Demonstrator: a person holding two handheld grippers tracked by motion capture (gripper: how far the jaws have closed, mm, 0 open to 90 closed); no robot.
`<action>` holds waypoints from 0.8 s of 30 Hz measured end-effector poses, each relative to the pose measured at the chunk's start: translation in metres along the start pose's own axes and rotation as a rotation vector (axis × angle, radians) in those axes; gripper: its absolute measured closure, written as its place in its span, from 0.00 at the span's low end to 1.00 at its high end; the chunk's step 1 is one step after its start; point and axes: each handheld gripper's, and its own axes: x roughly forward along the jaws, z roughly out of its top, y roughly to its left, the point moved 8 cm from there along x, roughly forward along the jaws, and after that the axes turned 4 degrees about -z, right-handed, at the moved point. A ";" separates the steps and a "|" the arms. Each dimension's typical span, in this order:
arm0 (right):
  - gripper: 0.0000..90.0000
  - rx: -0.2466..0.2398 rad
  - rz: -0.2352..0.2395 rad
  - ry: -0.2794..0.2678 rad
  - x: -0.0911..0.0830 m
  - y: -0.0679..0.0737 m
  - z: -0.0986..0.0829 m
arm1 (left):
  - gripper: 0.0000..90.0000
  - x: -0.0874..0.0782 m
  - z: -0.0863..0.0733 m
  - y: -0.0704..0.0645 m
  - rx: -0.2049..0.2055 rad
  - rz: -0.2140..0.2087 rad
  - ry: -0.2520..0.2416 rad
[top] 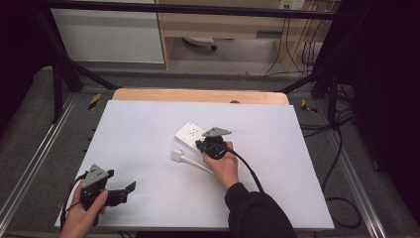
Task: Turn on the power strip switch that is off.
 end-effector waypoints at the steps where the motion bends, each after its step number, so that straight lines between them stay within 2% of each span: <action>1: 1.00 0.000 -0.002 0.000 0.000 0.000 0.000 | 0.08 0.000 0.000 0.000 0.001 0.000 0.000; 18: 1.00 0.015 0.006 0.015 -0.001 0.000 -0.002 | 0.08 0.000 0.000 0.000 0.001 0.000 -0.001; 24: 1.00 0.015 0.010 0.001 -0.003 0.000 -0.001 | 0.08 0.000 0.000 0.000 0.001 -0.001 -0.002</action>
